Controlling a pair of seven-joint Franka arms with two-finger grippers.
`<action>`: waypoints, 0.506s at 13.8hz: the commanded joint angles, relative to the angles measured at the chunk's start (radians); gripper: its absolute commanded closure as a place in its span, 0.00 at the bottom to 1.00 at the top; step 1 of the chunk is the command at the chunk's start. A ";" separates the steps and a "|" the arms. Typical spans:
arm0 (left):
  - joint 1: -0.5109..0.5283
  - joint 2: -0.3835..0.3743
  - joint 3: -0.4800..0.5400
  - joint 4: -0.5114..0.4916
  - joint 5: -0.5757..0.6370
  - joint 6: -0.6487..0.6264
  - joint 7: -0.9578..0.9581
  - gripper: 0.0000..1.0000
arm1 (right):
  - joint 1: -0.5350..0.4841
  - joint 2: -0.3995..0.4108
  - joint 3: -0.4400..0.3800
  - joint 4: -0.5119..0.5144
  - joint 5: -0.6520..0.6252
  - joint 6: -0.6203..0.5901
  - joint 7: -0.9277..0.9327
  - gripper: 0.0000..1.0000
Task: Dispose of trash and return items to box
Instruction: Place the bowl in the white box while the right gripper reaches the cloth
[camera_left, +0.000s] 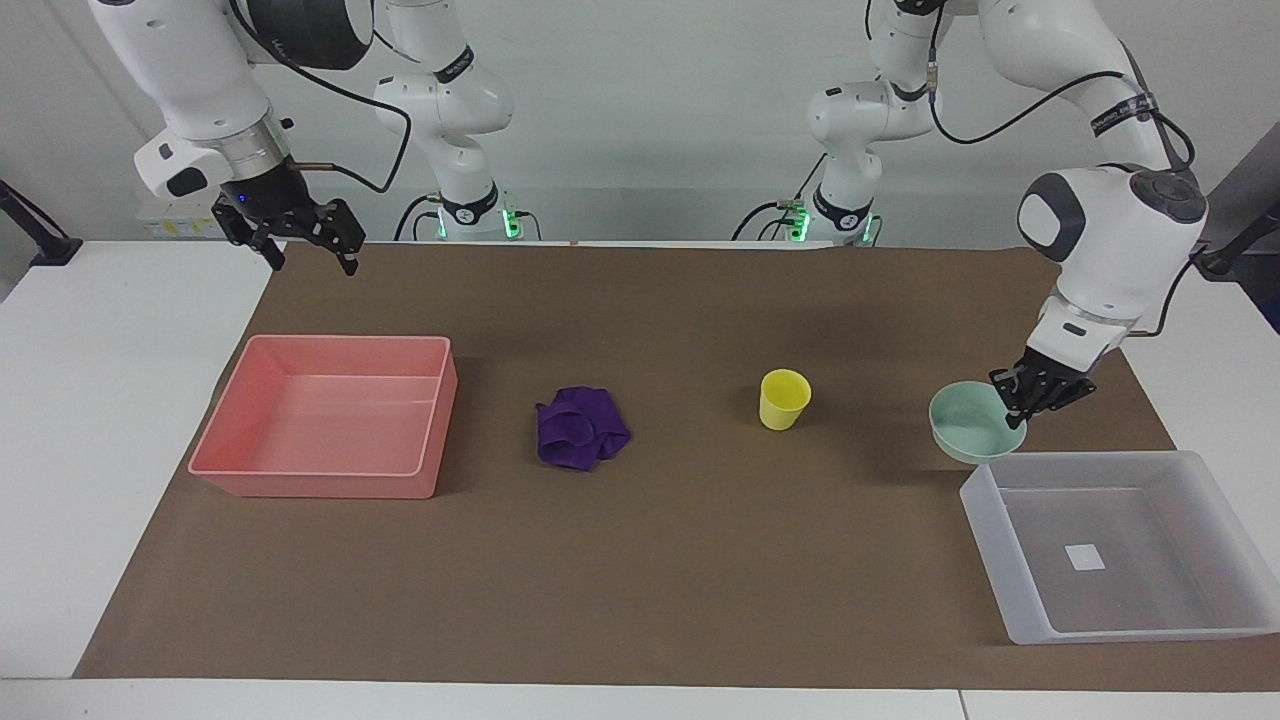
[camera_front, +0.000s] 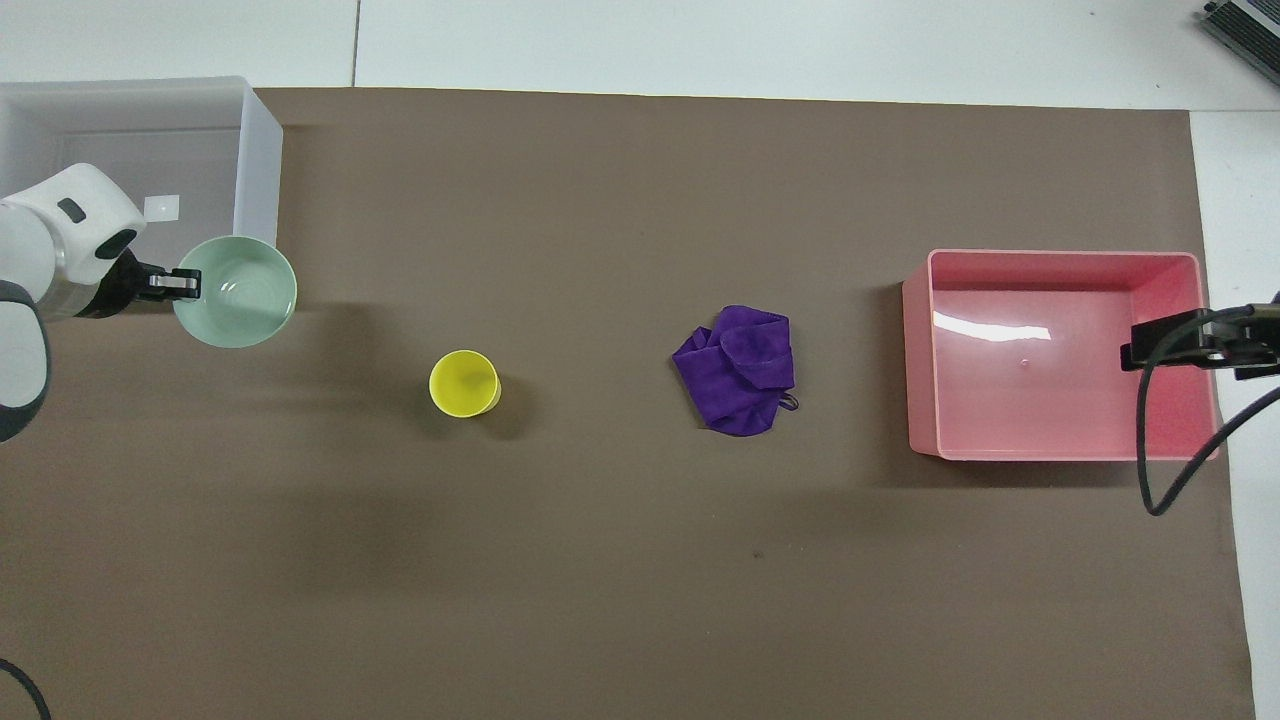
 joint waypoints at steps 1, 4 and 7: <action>0.040 0.100 -0.006 0.155 0.012 -0.033 0.011 1.00 | 0.046 -0.032 0.004 -0.063 -0.019 0.083 0.009 0.00; 0.082 0.224 -0.011 0.340 0.014 -0.086 0.013 1.00 | 0.108 -0.012 0.004 -0.100 -0.021 0.177 0.058 0.00; 0.106 0.339 -0.014 0.500 0.012 -0.119 0.014 1.00 | 0.157 0.031 0.004 -0.102 -0.021 0.249 0.113 0.00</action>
